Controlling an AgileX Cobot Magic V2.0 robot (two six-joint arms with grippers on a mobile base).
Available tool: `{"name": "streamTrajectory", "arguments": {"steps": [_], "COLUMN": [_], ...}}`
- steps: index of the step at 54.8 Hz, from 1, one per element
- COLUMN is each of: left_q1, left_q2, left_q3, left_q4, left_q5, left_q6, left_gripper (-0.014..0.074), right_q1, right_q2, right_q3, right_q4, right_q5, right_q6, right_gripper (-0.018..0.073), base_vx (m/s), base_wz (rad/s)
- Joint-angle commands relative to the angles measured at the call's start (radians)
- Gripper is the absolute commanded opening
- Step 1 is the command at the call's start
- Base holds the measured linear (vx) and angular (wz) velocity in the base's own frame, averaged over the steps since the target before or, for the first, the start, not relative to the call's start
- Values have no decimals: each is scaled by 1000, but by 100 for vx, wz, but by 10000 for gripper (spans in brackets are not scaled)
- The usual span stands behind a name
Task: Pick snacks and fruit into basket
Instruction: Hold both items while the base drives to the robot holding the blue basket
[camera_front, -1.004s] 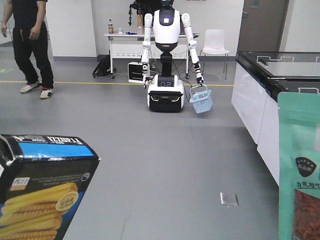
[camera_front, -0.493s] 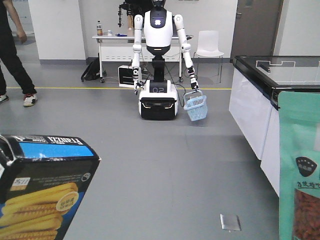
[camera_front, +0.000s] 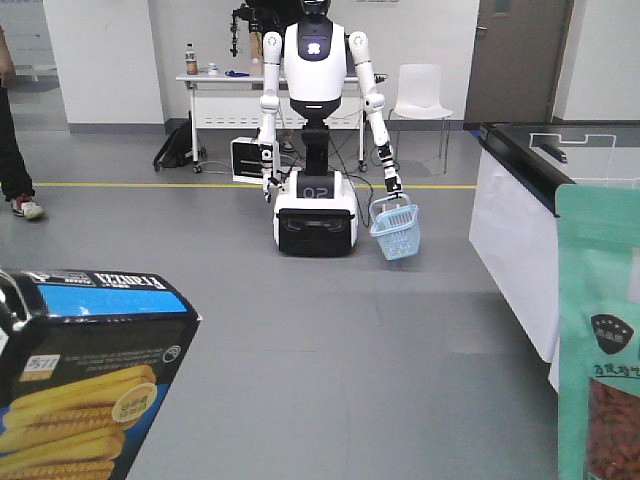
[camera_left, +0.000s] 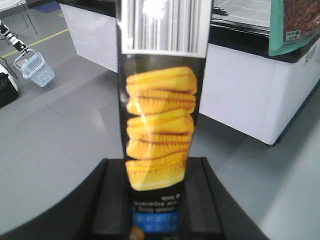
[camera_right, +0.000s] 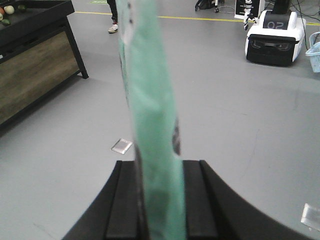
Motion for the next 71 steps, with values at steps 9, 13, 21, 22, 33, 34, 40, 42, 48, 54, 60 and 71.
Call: {"name": "streamTrajectory", "arguments": {"steps": [9, 13, 21, 22, 33, 34, 40, 42, 48, 54, 60, 71], "left_q1": [3, 3, 3, 3, 3, 3, 3, 3, 3, 3, 3, 3], "left_q2": [2, 5, 4, 4, 4, 4, 5, 5, 3, 5, 4, 3], "left_q3": [-37, -37, -37, -37, -37, -37, -37, -37, -37, -37, -37, -37], "left_q4": [6, 6, 6, 6, 6, 6, 7, 7, 6, 6, 6, 6], "left_q5": [-98, -98, -98, -98, -98, -98, -98, -98, -98, -98, -98, -97], "left_q6": [-2, -2, -2, -2, -2, -2, -2, -2, -2, -2, -2, -2], "left_gripper": [-10, -10, -10, -10, -10, -10, -10, -10, -10, -10, -10, -10], "right_q1": [1, 1, 1, 1, 1, 1, 1, 1, 1, 1, 1, 1], "right_q2": [5, 5, 5, 5, 5, 5, 5, 5, 5, 5, 5, 5], "right_q3": [-34, -34, -34, -34, -34, -34, -34, -34, -34, -34, -34, -34], "right_q4": [24, 22, 23, 23, 23, 23, 23, 23, 23, 23, 23, 23], "right_q5": [-87, -89, -87, -87, -87, -87, -88, -88, -87, -88, -87, -88], "right_q6": [-11, -11, -11, -11, -11, -11, -11, -11, -11, -11, -11, -11], "right_gripper": [-7, -7, -7, -7, -7, -7, -7, -7, -7, -7, -7, -7], "base_vx": [50, 50, 51, 50, 51, 51, 51, 52, 53, 53, 54, 54], "base_wz": [6, 7, 5, 3, 1, -3, -4, -6, -8, -8, -10, -8]}}
